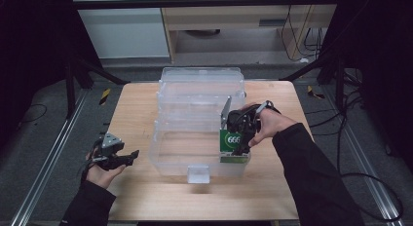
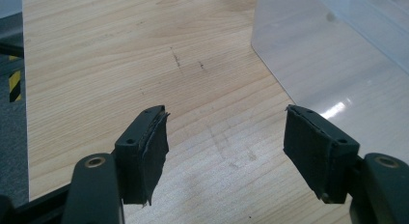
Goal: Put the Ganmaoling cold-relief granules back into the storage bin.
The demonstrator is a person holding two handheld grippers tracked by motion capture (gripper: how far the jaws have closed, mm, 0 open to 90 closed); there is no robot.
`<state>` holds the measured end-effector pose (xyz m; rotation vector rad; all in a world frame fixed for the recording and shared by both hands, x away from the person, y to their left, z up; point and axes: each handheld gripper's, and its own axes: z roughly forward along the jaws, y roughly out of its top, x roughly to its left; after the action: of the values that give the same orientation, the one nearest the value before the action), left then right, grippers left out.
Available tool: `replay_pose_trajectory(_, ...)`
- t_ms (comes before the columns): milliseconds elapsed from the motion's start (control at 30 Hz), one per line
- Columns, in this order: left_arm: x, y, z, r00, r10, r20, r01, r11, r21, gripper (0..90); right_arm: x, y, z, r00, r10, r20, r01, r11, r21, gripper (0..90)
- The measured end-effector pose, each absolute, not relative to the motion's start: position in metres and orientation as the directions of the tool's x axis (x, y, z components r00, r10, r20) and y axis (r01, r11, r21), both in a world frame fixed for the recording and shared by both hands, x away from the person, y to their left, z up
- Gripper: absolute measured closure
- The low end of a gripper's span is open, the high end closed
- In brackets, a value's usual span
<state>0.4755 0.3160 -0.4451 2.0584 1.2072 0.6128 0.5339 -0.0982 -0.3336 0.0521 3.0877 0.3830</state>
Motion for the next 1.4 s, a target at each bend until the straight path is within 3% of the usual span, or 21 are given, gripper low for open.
replay_pose_trajectory(1400, 0.475, 0.315, -0.446, 0.463, 0.884, 0.061, 0.575, -0.352, 0.738, 31.3, 0.536, -0.093, -0.366, -0.999, 0.022, -0.031, 0.016, 0.979, 0.202, 17.3)
